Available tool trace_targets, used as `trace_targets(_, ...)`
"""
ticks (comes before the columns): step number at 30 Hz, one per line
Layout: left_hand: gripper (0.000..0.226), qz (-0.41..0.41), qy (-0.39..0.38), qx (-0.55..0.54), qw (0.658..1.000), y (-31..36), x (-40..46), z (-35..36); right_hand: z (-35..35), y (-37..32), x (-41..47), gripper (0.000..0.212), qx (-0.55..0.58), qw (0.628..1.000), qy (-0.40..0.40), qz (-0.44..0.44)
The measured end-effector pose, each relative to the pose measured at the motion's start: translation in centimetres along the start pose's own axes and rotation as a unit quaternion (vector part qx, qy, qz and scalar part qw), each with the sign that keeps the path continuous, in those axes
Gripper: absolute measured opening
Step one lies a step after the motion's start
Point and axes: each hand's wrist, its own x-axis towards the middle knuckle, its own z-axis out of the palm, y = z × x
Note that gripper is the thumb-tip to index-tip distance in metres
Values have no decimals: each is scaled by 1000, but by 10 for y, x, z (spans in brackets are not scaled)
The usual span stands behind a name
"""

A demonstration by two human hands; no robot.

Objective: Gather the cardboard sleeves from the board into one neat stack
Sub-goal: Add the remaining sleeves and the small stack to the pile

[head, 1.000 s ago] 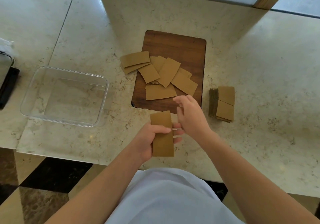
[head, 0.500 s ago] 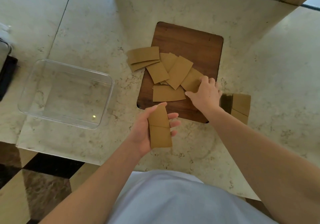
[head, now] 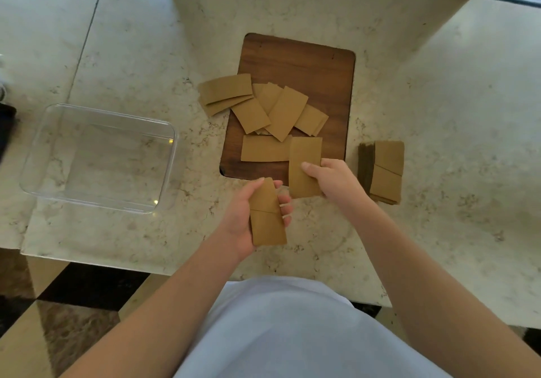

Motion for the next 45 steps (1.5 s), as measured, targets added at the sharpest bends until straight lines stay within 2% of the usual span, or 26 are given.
trace_targets(3, 46, -11, 2, -3, 1000, -7, -2, -1, 7, 7, -31, 24, -4, 981, 69, -183)
trace_targets(5, 56, -16, -7, -20, 1000, -11, -4, -3, 10, 16, -46, 13, -67, 951, 81, -291)
trace_targets(7, 70, -11, -24, -22, 999, -13, -4, -5, 16, 24, -56, 34, -145, 917, 76, -363)
trace_targets(10, 76, 7, -33, -13, 999, -14, -5, -5, 23, 36, -64, 39, -198, 877, 92, -427)
trace_targets(15, 73, 12, 4, 21, 1000, -14, -8, -4, 30, 46, -63, 42, -231, 836, 131, -480)
trace_targets(21, 56, 11, 21, 38, 999, -8, -5, -1, 28, 44, -59, 38, -245, 831, 130, -483)
trace_targets(25, 27, 14, 41, 63, 997, -4, -1, -1, 25, 39, -53, 36, -274, 803, 134, -513)
trace_targets(29, 35, 18, 52, 72, 996, -2, 2, 0, 25, 37, -55, 29, -304, 765, 143, -549)
trace_targets(31, 43, 28, 59, 64, 996, -1, 5, 0, 27, 34, -61, 21, -294, 767, 156, -548)
trace_targets(33, 43, 50, 87, 54, 993, -2, 7, 2, 30, 25, -67, 20, -278, 790, 176, -518)
trace_targets(35, 40, 77, 123, 62, 987, -3, 11, 4, 33, 13, -68, 25, -302, 837, 179, -419)
trace_targets(36, 41, 94, 134, 84, 983, -4, 14, 4, 35, 9, -66, 24, -340, 858, 154, -353)
trace_targets(38, 45, 124, 142, 133, 973, -8, 17, 6, 41, 4, -62, 20, -403, 879, 73, -244)
trace_targets(39, 48, 128, 130, 149, 972, -8, 16, 9, 44, 0, -60, 16, -416, 882, 41, -217)
trace_targets(41, 56, 115, 91, 168, 975, -4, 16, 17, 49, -13, -59, 5, -411, 884, -32, -220)
trace_targets(43, 68, 121, 72, 167, 976, 3, 19, 18, 45, -27, -52, 30, -368, 891, -159, -215)
trace_targets(45, 69, 138, 79, 128, 979, 16, 23, 11, 30, -41, -35, 43, -286, 902, -283, -159)
